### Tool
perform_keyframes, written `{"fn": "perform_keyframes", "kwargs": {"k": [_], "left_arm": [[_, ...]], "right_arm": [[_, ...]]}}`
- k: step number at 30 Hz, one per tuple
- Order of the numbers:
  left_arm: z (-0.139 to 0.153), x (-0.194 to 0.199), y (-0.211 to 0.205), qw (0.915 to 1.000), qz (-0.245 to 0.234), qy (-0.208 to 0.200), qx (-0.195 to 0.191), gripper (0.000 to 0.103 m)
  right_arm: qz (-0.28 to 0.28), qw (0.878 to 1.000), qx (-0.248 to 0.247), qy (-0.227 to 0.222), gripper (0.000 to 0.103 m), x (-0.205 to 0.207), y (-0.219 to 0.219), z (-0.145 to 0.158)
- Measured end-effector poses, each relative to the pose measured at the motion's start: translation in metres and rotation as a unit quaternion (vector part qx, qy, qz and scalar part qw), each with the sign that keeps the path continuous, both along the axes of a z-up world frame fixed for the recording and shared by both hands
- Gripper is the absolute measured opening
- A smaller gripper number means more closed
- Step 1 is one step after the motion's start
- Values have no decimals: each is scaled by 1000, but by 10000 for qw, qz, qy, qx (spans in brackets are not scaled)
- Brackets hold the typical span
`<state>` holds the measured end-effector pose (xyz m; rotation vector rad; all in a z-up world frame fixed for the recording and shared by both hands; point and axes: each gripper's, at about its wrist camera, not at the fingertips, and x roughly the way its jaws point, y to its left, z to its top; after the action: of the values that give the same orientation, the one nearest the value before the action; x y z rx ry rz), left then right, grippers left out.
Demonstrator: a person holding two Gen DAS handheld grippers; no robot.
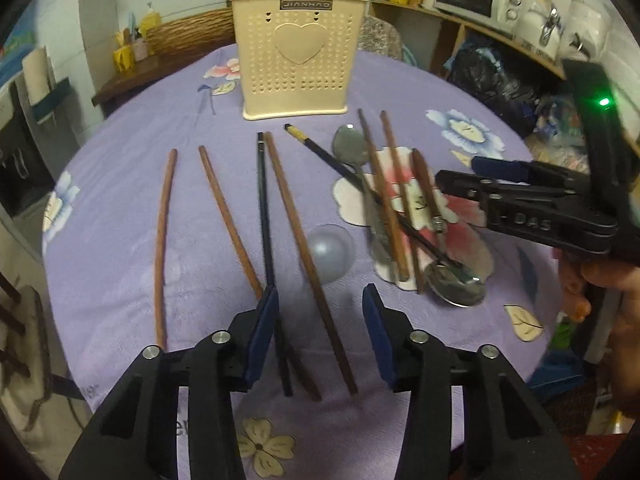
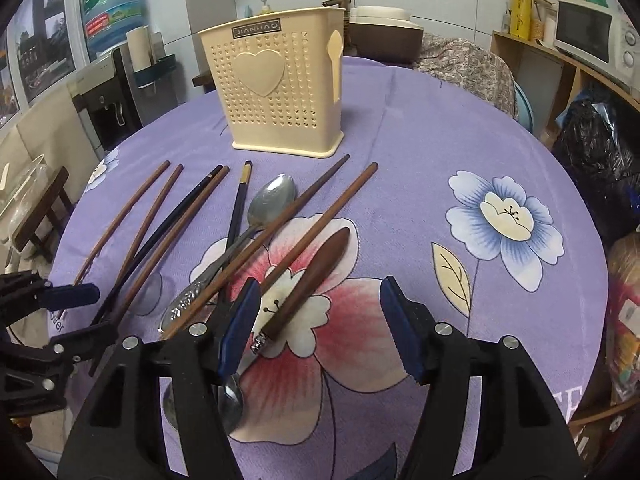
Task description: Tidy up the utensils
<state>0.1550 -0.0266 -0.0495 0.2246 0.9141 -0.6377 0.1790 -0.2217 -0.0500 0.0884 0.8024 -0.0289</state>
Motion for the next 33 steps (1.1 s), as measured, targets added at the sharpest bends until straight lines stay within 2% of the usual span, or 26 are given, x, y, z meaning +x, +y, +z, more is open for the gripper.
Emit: {"fn": "perform_keyframes", "kwargs": {"k": [2, 3, 7, 9, 13, 16, 20, 22, 27, 33], "left_arm": [[0, 0, 6, 9999, -86, 81, -42, 38], [-1, 1, 7, 9999, -81, 107, -24, 32], [-1, 5, 6, 9999, 25, 73, 66, 31], [2, 11, 7, 9996, 202, -124, 154, 31], [8, 37, 17, 9957, 896, -238, 80, 31], [11, 46, 5, 9965, 800, -247, 60, 31], [1, 66, -21, 9966, 680, -238, 404, 29], [-2, 80, -30, 9967, 659, -153, 443, 26], [-8, 106, -41, 9963, 611, 48, 601, 25], [-8, 116, -43, 9967, 652, 209, 436, 23]], "right_arm": [[-2, 10000, 33, 3, 63, 1, -1, 0], [4, 10000, 47, -5, 63, 1, -1, 0], [37, 9999, 129, -33, 63, 1, 1, 1], [19, 10000, 89, -35, 63, 2, 1, 1], [-131, 9999, 39, 2, 63, 6, -4, 0], [-277, 9996, 76, 47, 63, 10, -10, -1], [-410, 9989, 192, 121, 63, 11, -18, -2], [-423, 9988, 210, 109, 63, 9, -20, -1], [-418, 9989, 206, 110, 63, 6, -21, -1], [-456, 9988, 169, 103, 63, 9, -24, -2]]}}
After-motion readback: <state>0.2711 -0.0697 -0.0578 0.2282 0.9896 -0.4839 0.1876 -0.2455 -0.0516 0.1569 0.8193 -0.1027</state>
